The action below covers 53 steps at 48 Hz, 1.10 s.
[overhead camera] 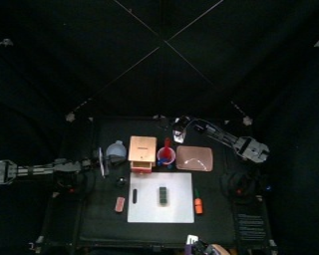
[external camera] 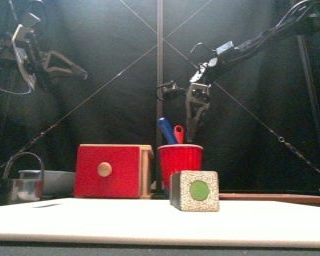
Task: Place sushi on board then cut the sushi with the knife then place the pieces on the plate
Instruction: Pick knife at handle with right hand
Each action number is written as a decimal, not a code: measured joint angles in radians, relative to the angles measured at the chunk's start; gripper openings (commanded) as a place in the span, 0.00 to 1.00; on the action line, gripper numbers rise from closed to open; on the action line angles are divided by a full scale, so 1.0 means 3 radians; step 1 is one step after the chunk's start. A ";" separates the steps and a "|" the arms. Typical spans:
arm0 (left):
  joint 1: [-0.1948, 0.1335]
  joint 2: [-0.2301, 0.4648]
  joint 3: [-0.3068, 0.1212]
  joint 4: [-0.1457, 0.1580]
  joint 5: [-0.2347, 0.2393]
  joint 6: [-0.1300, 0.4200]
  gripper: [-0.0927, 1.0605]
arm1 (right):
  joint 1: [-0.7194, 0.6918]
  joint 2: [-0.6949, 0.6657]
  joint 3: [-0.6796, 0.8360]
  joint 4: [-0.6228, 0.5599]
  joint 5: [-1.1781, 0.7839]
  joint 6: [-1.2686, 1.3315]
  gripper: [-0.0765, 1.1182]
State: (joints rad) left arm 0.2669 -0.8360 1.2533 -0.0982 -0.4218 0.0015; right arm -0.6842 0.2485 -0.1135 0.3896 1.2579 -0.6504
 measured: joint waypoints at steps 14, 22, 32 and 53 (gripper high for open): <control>0.0102 0.0000 0.0000 0.0000 0.0000 0.0005 0.13 | 0.0020 0.0215 -0.0184 0.0097 0.0112 -0.0056 0.85; 0.0107 0.0000 0.0000 0.0000 0.0000 0.0005 0.13 | 0.0046 0.0215 -0.0184 0.0097 0.0118 -0.0056 0.79; 0.0102 0.0000 0.0000 -0.0005 0.0000 0.0000 0.13 | 0.0092 0.0215 -0.0184 0.0087 0.0118 -0.0051 0.53; 0.0107 0.0000 0.0005 -0.0051 0.0000 -0.0005 0.13 | 0.0102 0.0138 -0.0184 0.0077 0.0348 0.0046 0.40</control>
State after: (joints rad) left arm 0.2991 -0.8360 1.2548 -0.1135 -0.4218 0.0000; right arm -0.6535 0.2899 -0.1687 0.4126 1.3622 -0.6366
